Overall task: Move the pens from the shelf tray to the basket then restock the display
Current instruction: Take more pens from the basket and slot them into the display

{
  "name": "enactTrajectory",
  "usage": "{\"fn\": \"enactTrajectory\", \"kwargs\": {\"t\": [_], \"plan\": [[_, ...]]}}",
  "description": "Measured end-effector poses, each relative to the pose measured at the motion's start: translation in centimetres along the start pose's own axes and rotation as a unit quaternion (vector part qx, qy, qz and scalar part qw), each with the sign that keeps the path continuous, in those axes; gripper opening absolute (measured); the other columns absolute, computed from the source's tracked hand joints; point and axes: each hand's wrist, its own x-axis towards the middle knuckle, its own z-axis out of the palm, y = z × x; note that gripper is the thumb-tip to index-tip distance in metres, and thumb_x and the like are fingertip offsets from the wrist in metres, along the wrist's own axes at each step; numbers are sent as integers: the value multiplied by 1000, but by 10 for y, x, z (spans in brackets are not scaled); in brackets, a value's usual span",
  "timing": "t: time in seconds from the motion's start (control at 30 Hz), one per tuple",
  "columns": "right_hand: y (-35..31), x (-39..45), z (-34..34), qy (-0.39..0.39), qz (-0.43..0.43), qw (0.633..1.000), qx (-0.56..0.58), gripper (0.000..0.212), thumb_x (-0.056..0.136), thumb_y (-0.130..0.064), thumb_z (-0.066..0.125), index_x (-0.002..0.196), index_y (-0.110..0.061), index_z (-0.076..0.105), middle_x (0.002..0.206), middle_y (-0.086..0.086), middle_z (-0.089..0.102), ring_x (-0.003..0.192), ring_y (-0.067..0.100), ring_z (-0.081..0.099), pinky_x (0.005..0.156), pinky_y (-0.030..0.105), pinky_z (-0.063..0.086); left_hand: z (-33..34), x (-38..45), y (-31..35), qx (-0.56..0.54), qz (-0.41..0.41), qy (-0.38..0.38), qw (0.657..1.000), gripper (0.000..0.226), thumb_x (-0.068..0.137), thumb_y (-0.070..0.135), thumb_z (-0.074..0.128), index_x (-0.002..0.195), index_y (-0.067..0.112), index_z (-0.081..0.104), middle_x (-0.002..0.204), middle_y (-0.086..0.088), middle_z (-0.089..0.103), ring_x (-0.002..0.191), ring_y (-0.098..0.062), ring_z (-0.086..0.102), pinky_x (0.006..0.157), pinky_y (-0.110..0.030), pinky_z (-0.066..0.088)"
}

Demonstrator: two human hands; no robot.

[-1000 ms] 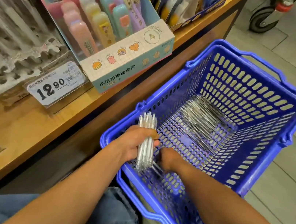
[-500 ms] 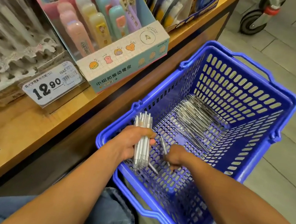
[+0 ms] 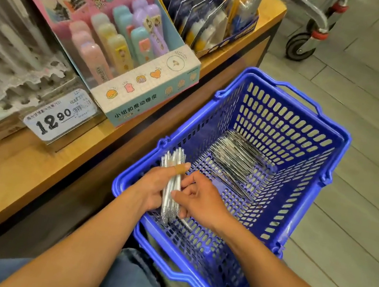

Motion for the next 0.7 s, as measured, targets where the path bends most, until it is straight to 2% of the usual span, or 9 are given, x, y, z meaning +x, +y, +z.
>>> {"fn": "enactTrajectory", "kwargs": {"t": [0.1,0.23,0.37,0.43,0.53,0.6,0.7], "plan": [[1,4,0,-6,-11,999,-37,29,86,-7,71,101,-3,47,64,12,58,51,26,58,53,32,47,-1,0,0,19,6,-4,1000,40,57,24,86,86,2,67,76,-21,68,62,-34,67,53,-41,55],[5,10,-12,-50,-12,995,-81,27,83,-10,75,97,-5,52,60,8,60,47,19,58,50,26,43,0,0,1,19,19,14,1000,38,56,19,88,86,3,71,78,-19,70,67,-33,68,65,-43,57],[10,34,-42,-172,54,984,-5,13,85,-13,73,85,-5,62,74,14,65,54,13,60,52,21,49,1,1,0,40,19,74,996,13,75,3,75,84,-1,65,64,-19,65,53,-28,65,54,-37,55],[21,55,-52,-188,111,976,5,16,89,-18,69,78,-10,61,72,8,63,58,13,58,58,23,46,2,2,0,71,24,102,992,10,76,0,74,80,2,64,57,-12,63,48,-21,61,49,-30,52],[54,87,-36,-194,165,965,-65,10,93,-17,64,87,-11,59,81,7,62,67,15,58,63,25,46,0,2,-1,115,42,131,984,13,76,-6,70,77,4,62,51,-6,62,45,-17,61,48,-27,50],[83,105,-14,-179,176,960,-125,3,95,-12,59,97,-10,60,91,8,64,70,15,60,64,28,50,1,1,1,91,34,121,988,14,80,-10,64,76,2,59,45,-7,59,39,-17,60,41,-26,50],[118,122,15,-105,129,923,-348,22,96,-20,55,111,-6,62,111,15,65,97,29,63,85,38,51,-1,3,2,86,26,125,988,13,81,-8,66,77,3,60,47,-8,58,41,-18,59,44,-27,53]]}}
